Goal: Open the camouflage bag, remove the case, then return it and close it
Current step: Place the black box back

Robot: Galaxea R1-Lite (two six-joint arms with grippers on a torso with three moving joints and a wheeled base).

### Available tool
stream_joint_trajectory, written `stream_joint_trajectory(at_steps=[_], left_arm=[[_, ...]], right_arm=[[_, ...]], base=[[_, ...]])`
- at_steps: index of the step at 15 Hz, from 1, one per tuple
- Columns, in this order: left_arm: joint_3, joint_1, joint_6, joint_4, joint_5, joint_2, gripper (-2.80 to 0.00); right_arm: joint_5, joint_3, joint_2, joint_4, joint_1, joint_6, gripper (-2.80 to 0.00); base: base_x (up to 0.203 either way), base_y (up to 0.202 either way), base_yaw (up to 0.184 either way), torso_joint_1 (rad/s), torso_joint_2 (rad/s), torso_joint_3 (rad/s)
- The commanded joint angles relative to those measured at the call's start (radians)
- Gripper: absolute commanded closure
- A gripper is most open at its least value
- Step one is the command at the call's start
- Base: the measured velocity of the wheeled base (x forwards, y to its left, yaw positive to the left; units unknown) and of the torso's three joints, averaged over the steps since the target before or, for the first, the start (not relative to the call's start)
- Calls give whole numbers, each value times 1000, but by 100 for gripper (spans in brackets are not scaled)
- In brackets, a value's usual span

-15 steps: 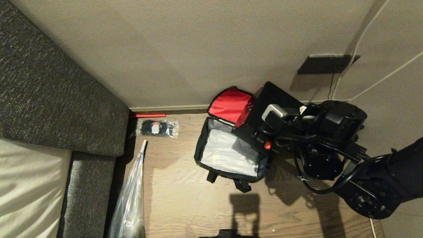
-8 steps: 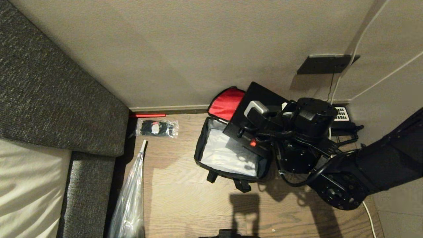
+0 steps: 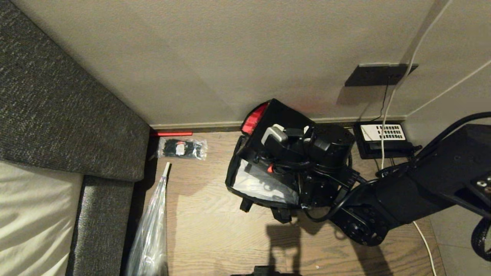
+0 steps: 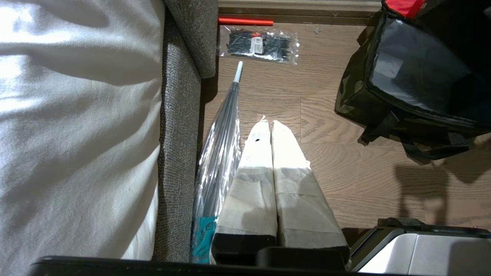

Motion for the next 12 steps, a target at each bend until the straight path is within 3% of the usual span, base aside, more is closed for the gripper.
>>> stream_joint_trajectory(at_steps=[1,12], left_arm=[[3,0,-1,0,0,-2,0],[3,0,0,0,0,-2,0]], right_arm=[[-6,-30,44,-7,9,-3,0],[23,-81,88,29,38,53,0]], base=[[0,0,0,0,0,0],[0,0,0,0,0,0]])
